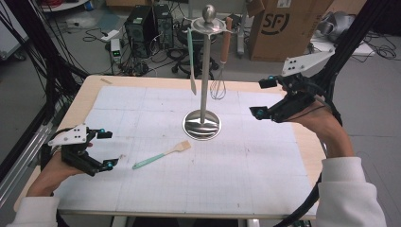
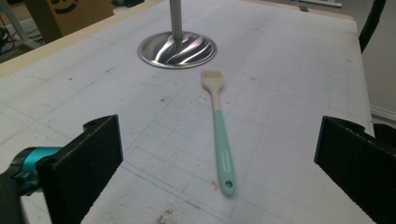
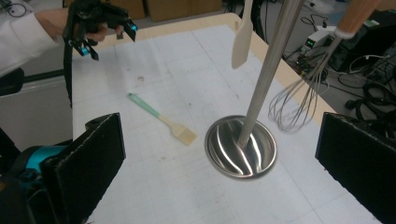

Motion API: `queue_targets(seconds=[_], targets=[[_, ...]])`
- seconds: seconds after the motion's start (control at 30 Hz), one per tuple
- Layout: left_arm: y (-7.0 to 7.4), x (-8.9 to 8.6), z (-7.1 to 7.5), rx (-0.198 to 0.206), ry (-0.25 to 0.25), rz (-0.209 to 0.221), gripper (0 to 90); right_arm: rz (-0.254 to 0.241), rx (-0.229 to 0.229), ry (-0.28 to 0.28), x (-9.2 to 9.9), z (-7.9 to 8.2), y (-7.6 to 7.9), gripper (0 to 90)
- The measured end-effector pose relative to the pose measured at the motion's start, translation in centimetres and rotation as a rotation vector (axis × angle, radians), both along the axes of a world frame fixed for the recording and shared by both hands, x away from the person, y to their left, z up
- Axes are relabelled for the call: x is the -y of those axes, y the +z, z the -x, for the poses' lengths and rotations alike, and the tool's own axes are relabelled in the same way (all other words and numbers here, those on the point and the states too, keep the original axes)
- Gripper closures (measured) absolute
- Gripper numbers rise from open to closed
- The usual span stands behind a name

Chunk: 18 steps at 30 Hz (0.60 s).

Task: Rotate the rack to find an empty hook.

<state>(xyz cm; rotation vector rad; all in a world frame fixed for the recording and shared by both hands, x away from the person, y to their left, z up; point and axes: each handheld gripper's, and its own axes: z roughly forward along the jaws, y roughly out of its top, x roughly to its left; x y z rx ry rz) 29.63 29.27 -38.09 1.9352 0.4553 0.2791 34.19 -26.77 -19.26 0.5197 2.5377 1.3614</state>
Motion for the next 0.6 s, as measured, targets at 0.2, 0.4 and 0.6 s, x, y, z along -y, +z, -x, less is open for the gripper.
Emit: queue_targets(seconds=[0.2, 0.4, 0.6], targets=[[-0.1, 0.1, 0.0, -0.002, 0.0, -0.016, 1.7, -0.021, -0.002, -0.02, 1.0, 0.6, -2.0, 0.2], [-0.1, 0.1, 0.0, -0.007, 0.001, -0.011, 1.7, -0.022, -0.004, -0.017, 1.2, 1.2, -4.6, 0.2], [-0.1, 0.1, 0.0, -0.007, 0.003, -0.008, 1.7, -0.035, -0.026, -0.019, 1.3, 1.5, -6.8, 0.2]])
